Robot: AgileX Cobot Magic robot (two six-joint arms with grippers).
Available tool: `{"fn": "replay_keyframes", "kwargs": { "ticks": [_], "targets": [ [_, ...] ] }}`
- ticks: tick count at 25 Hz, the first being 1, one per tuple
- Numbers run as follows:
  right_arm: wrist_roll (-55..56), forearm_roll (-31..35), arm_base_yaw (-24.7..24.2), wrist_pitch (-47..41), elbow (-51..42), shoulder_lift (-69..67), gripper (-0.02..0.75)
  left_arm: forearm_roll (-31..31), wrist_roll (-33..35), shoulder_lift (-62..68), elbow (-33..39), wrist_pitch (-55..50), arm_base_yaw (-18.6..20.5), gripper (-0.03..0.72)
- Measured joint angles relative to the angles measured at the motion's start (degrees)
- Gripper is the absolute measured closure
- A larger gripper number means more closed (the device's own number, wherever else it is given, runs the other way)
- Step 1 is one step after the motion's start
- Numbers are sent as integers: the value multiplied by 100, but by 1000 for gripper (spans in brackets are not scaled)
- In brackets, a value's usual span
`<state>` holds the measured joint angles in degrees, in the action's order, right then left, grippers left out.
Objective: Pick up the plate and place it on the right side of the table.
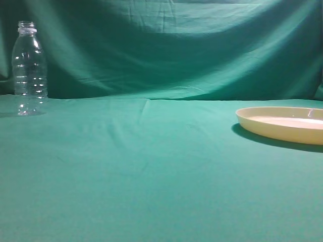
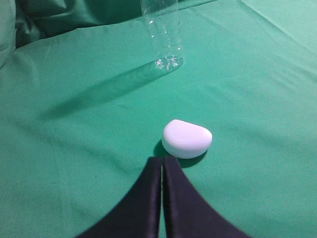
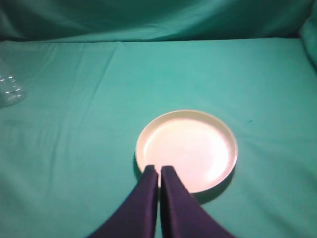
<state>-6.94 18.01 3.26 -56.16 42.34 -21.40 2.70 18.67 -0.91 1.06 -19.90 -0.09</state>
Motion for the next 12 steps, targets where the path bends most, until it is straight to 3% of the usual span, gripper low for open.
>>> {"fn": "replay_keyframes", "kwargs": {
  "ticks": [5,12],
  "targets": [
    [-261,14,0,-228,-45,92,738,0,0,0,0,0,0,688],
    [-284,-380,85,1795,-1023,331,738,0,0,0,0,0,0,688]
  ]
}}
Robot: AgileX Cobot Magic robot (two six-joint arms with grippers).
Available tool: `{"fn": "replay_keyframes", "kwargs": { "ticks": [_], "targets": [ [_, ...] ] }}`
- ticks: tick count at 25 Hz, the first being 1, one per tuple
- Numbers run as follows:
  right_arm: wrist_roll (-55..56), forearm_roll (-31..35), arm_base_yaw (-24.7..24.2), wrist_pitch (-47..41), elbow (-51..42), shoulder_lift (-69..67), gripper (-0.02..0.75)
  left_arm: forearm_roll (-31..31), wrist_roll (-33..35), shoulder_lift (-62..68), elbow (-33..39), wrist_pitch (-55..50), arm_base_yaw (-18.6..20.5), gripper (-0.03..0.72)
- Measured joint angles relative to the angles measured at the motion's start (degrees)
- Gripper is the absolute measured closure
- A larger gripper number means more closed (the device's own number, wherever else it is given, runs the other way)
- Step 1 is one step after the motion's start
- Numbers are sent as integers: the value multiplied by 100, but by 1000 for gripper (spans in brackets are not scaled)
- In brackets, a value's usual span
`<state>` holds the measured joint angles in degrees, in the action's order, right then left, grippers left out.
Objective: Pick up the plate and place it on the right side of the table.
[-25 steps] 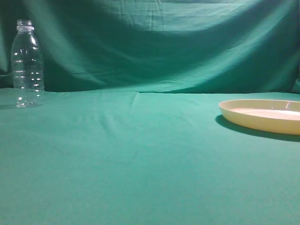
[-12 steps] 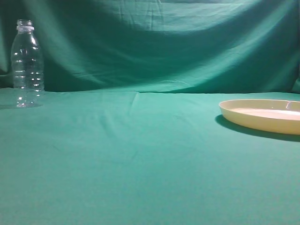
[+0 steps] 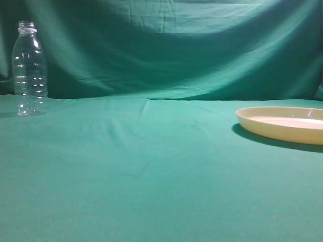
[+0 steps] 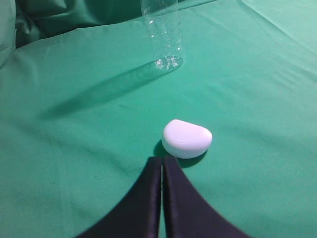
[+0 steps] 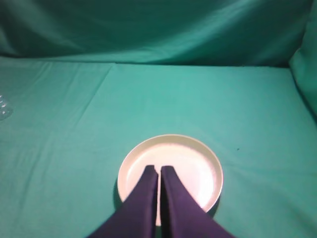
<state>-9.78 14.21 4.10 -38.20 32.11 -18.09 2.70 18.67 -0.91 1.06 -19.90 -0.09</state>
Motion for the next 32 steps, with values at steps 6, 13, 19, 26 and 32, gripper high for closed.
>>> {"fn": "replay_keyframes", "kwargs": {
  "ticks": [6,13,19,26,32],
  "targets": [
    [0,-333,-79,1086,-1522,1279,738,0,0,0,0,0,0,688],
    [0,-488,-79,1837,-3080,1871,738,0,0,0,0,0,0,688],
    [20,-487,-79,1766,-3358,1871,738,0,0,0,0,0,0,688],
    [24,-487,-79,1548,-3358,1871,738,0,0,0,0,0,0,688],
    [33,-487,-79,1548,-3358,1871,738,0,0,0,0,0,0,688]
  ]
}}
